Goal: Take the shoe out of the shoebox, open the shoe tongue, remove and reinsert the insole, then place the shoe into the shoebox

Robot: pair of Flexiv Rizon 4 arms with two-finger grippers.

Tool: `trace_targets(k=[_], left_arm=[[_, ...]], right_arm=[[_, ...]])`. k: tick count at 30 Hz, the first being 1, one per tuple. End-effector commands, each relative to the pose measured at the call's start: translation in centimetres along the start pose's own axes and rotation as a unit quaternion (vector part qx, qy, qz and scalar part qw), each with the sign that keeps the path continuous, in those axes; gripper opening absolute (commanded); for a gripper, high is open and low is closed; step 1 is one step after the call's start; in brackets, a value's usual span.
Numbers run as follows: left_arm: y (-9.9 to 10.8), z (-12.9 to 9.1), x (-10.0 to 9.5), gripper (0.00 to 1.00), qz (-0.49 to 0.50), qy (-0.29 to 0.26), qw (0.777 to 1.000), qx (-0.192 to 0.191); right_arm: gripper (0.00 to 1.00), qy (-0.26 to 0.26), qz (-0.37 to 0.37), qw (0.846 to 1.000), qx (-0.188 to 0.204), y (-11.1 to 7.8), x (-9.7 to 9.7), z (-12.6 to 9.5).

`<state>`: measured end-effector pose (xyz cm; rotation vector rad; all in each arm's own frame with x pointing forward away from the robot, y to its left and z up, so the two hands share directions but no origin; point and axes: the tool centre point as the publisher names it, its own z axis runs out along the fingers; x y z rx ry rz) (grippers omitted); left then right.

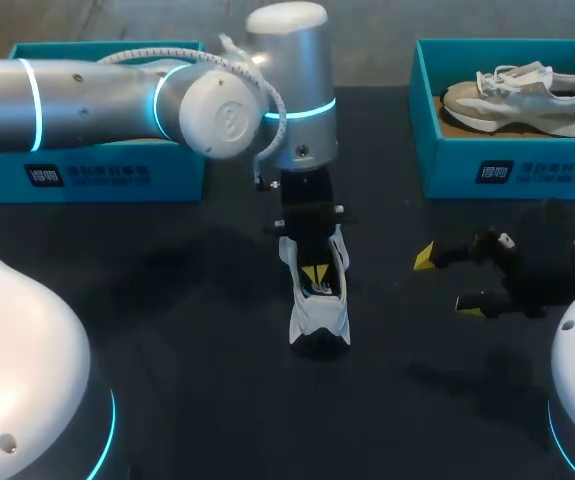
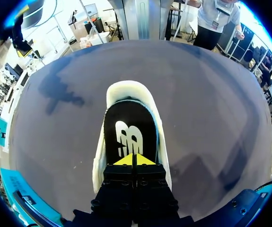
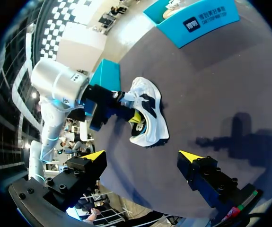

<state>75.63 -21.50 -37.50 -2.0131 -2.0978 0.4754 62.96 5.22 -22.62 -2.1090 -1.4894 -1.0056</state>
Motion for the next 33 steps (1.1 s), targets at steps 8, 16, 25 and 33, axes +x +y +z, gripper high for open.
trace_targets(k=[8, 16, 25, 33], left_arm=[[-0.2, 0.1, 0.0, 0.0, -0.003, 0.009, 1.0, -0.01], [-2.1, -2.2, 0.3, 0.0, 0.02, -0.009, 1.0, -0.003], [-2.5, 0.3, 0.0, 0.0, 0.023, 0.013, 0.999, 0.021], [-1.6, 2.0, -0.4, 0.0, 0.008, 0.024, 0.999, 0.023]], right_arm=[[1.0, 0.0, 0.0, 1.0, -0.002, -0.3, 0.0, -0.4], [1.0, 0.0, 0.0, 1.0, -0.002, -0.3, 0.0, -0.4], [1.0, 0.0, 0.0, 1.0, -0.002, -0.3, 0.0, -0.4], [1.0, 0.0, 0.0, 1.0, -0.002, -0.3, 0.0, -0.4]])
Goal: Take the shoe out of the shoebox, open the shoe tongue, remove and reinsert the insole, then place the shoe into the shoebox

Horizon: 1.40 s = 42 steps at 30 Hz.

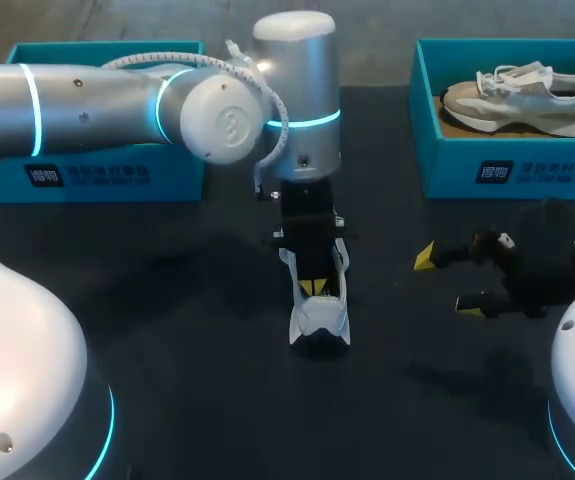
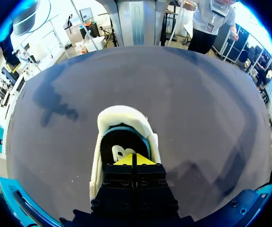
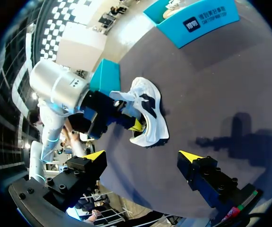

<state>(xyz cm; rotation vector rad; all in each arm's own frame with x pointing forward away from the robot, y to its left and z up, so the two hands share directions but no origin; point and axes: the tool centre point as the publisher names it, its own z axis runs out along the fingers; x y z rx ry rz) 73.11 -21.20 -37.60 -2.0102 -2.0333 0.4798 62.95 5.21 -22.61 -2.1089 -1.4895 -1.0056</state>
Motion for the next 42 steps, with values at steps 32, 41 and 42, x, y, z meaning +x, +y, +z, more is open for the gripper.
trace_targets(k=[32, 41, 42], left_arm=[[-1.5, 0.9, -1.2, 0.0, 0.016, 0.016, 0.999, 0.024], [-0.2, 3.3, -0.8, 0.0, -0.003, 0.037, 0.999, 0.003], [0.1, 3.6, -0.7, 0.0, -0.009, 0.042, 0.999, -0.008]], right_arm=[[1.0, 0.0, 0.0, 1.0, -0.002, -0.3, 0.0, -0.3], [1.0, 0.0, 0.0, 1.0, -0.002, -0.3, 0.0, -0.3], [1.0, 0.0, 0.0, 1.0, -0.002, -0.3, 0.0, -0.3]])
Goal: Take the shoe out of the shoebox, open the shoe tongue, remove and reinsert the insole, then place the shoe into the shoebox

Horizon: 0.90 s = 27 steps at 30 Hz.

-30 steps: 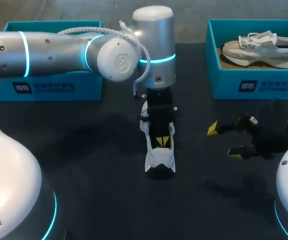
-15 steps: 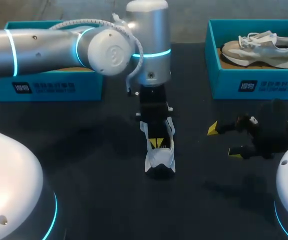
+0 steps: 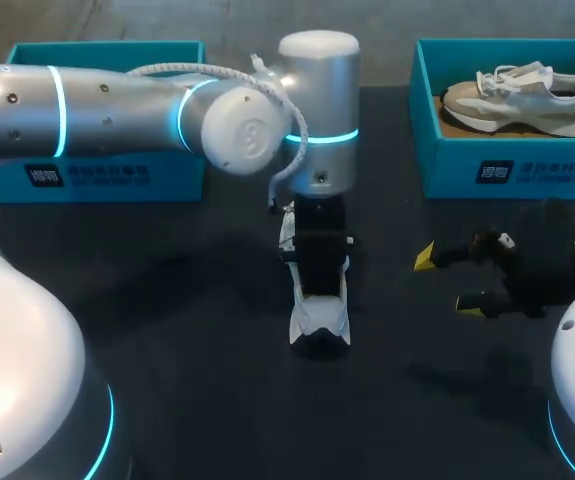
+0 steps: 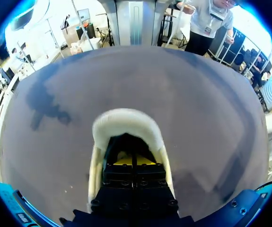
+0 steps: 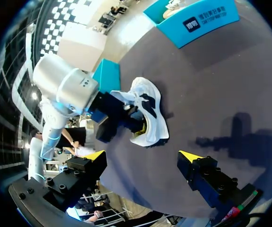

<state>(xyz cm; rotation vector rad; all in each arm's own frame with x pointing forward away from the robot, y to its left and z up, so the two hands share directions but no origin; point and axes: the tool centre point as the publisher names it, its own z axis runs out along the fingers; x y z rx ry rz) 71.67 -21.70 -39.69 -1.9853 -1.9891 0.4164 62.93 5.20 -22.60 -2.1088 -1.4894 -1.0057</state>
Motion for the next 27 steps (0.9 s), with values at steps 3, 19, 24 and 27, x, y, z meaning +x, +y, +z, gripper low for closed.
trace_targets(k=[3, 19, 24, 27], left_arm=[[1.0, 0.6, -0.1, 0.0, -0.011, 0.004, 0.998, -0.054], [2.3, -2.0, 0.3, 0.0, 0.038, -0.03, 0.983, -0.179], [3.2, -0.2, -0.2, 0.0, 0.043, -0.016, 0.979, -0.196], [3.2, 0.3, -0.6, 0.0, 0.045, -0.011, 0.978, -0.201]], right_arm=[[1.0, 0.0, 0.0, 1.0, -0.002, -0.3, 0.0, -0.3], [1.0, 0.0, 0.0, 1.0, -0.002, -0.3, 0.0, -0.3], [1.0, 0.0, 0.0, 1.0, -0.002, -0.3, 0.0, -0.3], [1.0, 0.0, 0.0, 1.0, -0.002, -0.3, 0.0, -0.3]])
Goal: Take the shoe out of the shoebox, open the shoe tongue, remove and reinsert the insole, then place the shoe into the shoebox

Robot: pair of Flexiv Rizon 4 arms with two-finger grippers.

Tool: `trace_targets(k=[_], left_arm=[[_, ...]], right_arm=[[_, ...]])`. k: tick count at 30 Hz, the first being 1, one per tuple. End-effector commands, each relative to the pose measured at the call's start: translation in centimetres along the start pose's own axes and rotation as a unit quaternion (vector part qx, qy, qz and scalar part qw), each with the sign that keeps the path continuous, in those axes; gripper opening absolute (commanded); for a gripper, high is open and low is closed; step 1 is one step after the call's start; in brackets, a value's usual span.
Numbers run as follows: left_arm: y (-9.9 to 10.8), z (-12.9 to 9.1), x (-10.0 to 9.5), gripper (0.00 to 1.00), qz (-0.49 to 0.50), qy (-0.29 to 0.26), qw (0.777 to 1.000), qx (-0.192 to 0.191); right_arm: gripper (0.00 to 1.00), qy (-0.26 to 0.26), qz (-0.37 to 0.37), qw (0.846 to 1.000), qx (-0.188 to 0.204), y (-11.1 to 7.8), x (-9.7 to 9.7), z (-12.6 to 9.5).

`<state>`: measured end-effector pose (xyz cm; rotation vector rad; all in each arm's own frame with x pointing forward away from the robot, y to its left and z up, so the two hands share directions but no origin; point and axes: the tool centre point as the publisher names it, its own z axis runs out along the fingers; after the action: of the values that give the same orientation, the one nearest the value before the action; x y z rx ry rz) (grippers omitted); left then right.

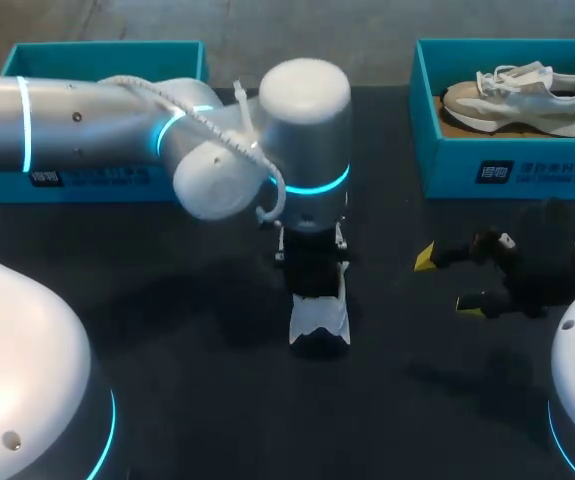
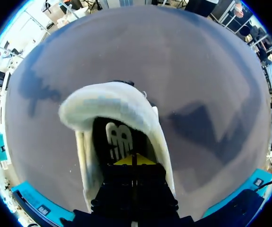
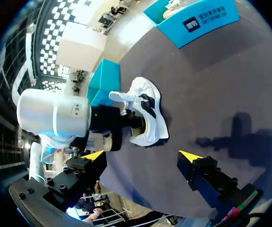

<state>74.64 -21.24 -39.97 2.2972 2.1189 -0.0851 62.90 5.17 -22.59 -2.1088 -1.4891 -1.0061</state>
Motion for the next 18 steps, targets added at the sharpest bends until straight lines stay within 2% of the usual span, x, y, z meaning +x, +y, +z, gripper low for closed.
trace_targets(k=[1, 8, 15, 18], left_arm=[[-0.1, 1.5, -1.1, 0.0, 0.001, 0.007, 1.0, -0.006], [0.0, 1.4, -1.1, 0.0, -0.005, 0.014, 0.999, -0.03], [1.1, -3.2, -0.5, 0.0, -0.008, 0.011, 0.994, -0.111], [1.8, -4.4, -0.4, 0.0, -0.008, 0.008, 0.991, -0.131]], right_arm=[[1.0, -0.001, 0.0, 1.0, -0.002, -0.3, 0.0, -0.3], [1.0, -0.001, 0.0, 1.0, -0.002, -0.3, 0.0, -0.3], [1.0, -0.001, 0.0, 1.0, -0.002, -0.3, 0.0, -0.3], [1.0, -0.001, 0.0, 1.0, -0.002, -0.3, 0.0, -0.3]])
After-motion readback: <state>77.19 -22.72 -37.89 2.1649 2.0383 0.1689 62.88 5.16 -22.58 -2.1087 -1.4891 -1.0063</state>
